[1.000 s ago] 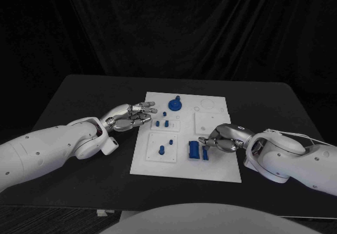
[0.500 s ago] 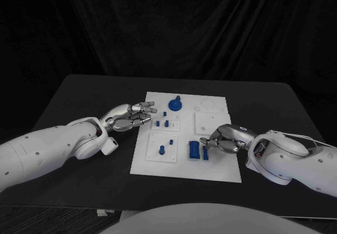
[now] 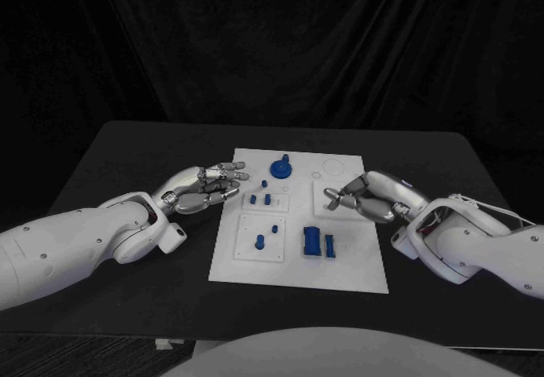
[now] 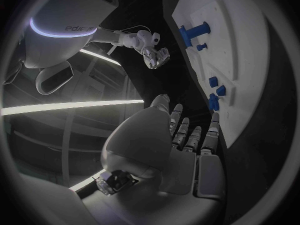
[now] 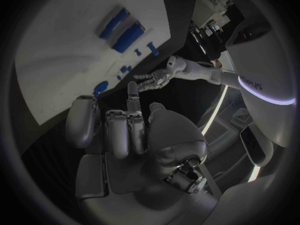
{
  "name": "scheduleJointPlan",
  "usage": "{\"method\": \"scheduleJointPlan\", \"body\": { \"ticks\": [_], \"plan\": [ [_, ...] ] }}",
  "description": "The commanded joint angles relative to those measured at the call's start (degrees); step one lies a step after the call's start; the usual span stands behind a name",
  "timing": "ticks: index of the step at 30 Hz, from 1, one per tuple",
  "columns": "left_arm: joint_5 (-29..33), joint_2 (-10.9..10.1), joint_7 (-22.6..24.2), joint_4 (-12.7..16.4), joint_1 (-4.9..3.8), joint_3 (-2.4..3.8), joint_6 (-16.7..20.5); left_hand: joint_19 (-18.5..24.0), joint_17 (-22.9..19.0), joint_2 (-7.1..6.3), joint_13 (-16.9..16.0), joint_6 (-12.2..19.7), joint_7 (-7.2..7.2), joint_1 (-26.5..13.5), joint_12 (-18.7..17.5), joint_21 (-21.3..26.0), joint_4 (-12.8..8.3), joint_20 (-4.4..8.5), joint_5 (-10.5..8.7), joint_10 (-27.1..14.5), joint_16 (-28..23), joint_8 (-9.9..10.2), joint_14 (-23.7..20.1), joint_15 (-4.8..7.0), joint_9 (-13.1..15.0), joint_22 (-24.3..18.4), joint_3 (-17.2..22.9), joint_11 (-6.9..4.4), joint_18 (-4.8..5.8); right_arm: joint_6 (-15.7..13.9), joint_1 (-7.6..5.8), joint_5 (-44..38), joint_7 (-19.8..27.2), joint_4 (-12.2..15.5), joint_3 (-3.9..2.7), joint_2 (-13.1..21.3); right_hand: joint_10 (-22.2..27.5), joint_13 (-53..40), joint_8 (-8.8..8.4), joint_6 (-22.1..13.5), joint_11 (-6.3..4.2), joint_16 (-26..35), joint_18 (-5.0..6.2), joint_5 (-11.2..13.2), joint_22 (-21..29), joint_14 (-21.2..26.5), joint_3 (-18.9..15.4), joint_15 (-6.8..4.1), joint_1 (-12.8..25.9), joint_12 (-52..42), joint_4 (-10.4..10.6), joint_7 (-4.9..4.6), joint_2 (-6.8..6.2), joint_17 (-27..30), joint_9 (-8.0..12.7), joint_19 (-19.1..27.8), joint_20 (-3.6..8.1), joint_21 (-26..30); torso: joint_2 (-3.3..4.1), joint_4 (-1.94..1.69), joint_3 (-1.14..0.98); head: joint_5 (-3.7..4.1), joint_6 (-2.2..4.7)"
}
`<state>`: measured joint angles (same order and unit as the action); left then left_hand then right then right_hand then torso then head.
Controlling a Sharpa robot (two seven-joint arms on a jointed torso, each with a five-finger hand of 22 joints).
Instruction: Assemble the parts on the task board
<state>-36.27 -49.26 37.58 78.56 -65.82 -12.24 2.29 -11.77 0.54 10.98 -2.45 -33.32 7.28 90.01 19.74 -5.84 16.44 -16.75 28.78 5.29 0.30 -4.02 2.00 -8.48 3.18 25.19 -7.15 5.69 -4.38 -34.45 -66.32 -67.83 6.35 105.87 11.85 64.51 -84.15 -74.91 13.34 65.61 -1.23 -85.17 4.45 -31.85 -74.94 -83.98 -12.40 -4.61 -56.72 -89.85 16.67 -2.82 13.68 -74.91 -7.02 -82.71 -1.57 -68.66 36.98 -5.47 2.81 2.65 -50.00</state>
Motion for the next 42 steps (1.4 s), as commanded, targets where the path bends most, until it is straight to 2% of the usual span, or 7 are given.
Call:
{"method": "scheduleJointPlan", "body": {
  "ticks": [1, 10, 18, 28, 29, 35, 42],
  "plan": [
    [2.5, -0.6, 4.2, 1.6, -1.32, 0.12, 4.7, -0.8, 0.1, -0.58, -0.1, -1.3, 0.09, -0.1, 0.9, -0.5, 0.1, 0.04, 0.21, 0.9, 0.4, -0.4, 0.7, 0.09, 0.1, 0.5, -0.1, 0.19, -0.12, -9.1, -2.57, 15.7, 10.8, -0.1, -0.06, -0.1, -5.8, -15.1, 0.85, 1.8, -0.82, 3.1, 0.85, 0.4, -7.8, -3.3, -0.6, -0.74, -0.1, -0.2, 0.1, 0.6, -0.53, -4.1, -1.1, 1.7, 0.29, 4.3, -0.09, 0.02, -0.05, 0.34, 0.0],
    [9.5, -2.2, 7.7, 5.1, -4.83, 0.14, 7.3, -0.6, 0.3, -0.56, -0.3, -5.3, 0.66, -5.9, 3.3, -0.7, 0.4, 0.29, -1.05, 4.5, 0.5, -1.1, 1.9, 0.7, 0.3, -0.3, -2.8, 0.84, -0.48, -12.1, -6.99, 37.1, 27.2, -4.2, -0.07, -2.9, 18.4, 17.8, -1.94, -1.9, 1.89, 45.5, 5.64, 1.0, 9.7, 11.9, -3.0, 2.47, -0.8, 32.7, 0.1, -1.86, -1.53, 35.8, -4.5, 17.7, -2.47, 45.7, -0.74, 0.2, -0.38, 1.94, 0.0],
    [12.9, -1.1, 9.5, 5.3, -6.32, 0.13, 6.0, 5.8, -0.5, 0.11, 0.2, 1.4, -2.15, -13.1, -3.4, 2.3, 0.4, 0.7, -7.87, 1.2, -0.3, 1.1, -2.0, 1.91, -0.3, -8.2, -7.6, -2.65, -1.22, -3.2, -7.65, 47.2, 34.4, -11.3, -0.07, -7.3, 52.4, 49.5, -7.21, -13.0, 14.51, 74.3, 1.3, 7.5, 40.9, 46.3, -6.3, 17.56, -2.7, 66.4, 0.1, -3.32, -0.62, 57.7, -1.3, 57.7, -14.6, 65.2, -1.58, 0.78, -0.7, 1.82, 0.0],
    [13.5, -0.1, 8.6, 4.3, -6.47, 0.11, 3.7, 10.4, -0.5, -0.67, 1.1, 22.1, -11.77, -20.0, -12.5, 5.1, 0.3, -0.23, -21.96, -2.8, -0.3, 2.7, -2.0, 1.92, -1.7, -20.3, -10.9, -5.09, 0.49, 3.4, -7.05, 49.5, 36.2, -13.4, -0.06, -8.6, 68.7, 58.2, -8.94, -20.8, 9.58, 81.0, -1.14, 11.0, 69.3, 70.4, -8.8, 15.99, -3.5, 70.4, 0.0, 0.82, 0.45, 68.1, 2.0, 80.2, -15.54, 67.9, -1.47, 1.01, -0.88, 2.71, 0.0],
    [11.6, -0.3, 1.1, 4.5, -6.33, 0.04, 5.2, 11.8, -0.5, -3.68, 2.4, 23.3, -7.28, -40.6, -13.9, 5.8, -4.8, 4.94, -23.63, -5.3, -0.3, 4.0, -2.0, 3.82, -3.2, -25.2, -5.4, -5.69, 4.38, -1.0, -7.36, 46.7, 31.8, -13.3, -0.04, -8.6, 73.0, 62.9, -13.34, -33.9, 7.0, 85.2, -4.45, 17.0, 70.8, 74.1, -2.2, 12.51, 14.8, 76.4, -5.0, 2.82, -3.97, 69.9, 7.0, 82.7, -10.4, 68.7, -1.49, 0.92, -0.77, 2.36, 0.0],
    [13.3, 0.0, 0.5, 4.9, -5.51, 0.87, 7.7, 11.8, -0.5, -5.11, 2.4, 27.2, -7.28, -50.2, -15.7, 5.8, -7.0, 7.07, -28.78, -5.3, -0.3, 4.0, -2.0, 8.48, -3.2, -25.2, -3.2, -5.69, 4.38, -2.1, -5.76, 49.2, 30.8, -13.6, -1.44, -9.9, 84.2, 74.9, -13.34, -55.4, 1.23, 85.2, -4.45, 27.0, 74.9, 84.0, 7.6, 4.61, 42.6, 85.5, -16.7, 2.82, -13.68, 74.9, 7.0, 82.7, 1.57, 68.7, -1.84, 1.28, -0.94, 1.95, 1.26],
    [19.3, 1.2, -1.6, 6.6, -2.61, 3.82, 16.5, 11.8, -0.5, -6.56, 2.4, 28.6, -7.28, -60.2, -19.7, 5.8, -9.5, 9.49, -28.78, -5.3, -0.3, 4.0, -2.0, 8.48, -3.2, -25.2, -0.7, -5.69, 4.38, -5.7, -0.13, 58.0, 27.3, -14.7, -6.36, -14.6, 84.2, 74.9, -13.34, -65.6, 1.23, 85.2, -4.45, 31.9, 74.9, 84.0, 12.4, 4.61, 56.7, 89.8, -16.7, 2.82, -13.68, 74.9, 7.0, 82.7, 1.57, 68.7, -3.06, 2.57, -1.52, 0.53, 5.69]
  ]
}}
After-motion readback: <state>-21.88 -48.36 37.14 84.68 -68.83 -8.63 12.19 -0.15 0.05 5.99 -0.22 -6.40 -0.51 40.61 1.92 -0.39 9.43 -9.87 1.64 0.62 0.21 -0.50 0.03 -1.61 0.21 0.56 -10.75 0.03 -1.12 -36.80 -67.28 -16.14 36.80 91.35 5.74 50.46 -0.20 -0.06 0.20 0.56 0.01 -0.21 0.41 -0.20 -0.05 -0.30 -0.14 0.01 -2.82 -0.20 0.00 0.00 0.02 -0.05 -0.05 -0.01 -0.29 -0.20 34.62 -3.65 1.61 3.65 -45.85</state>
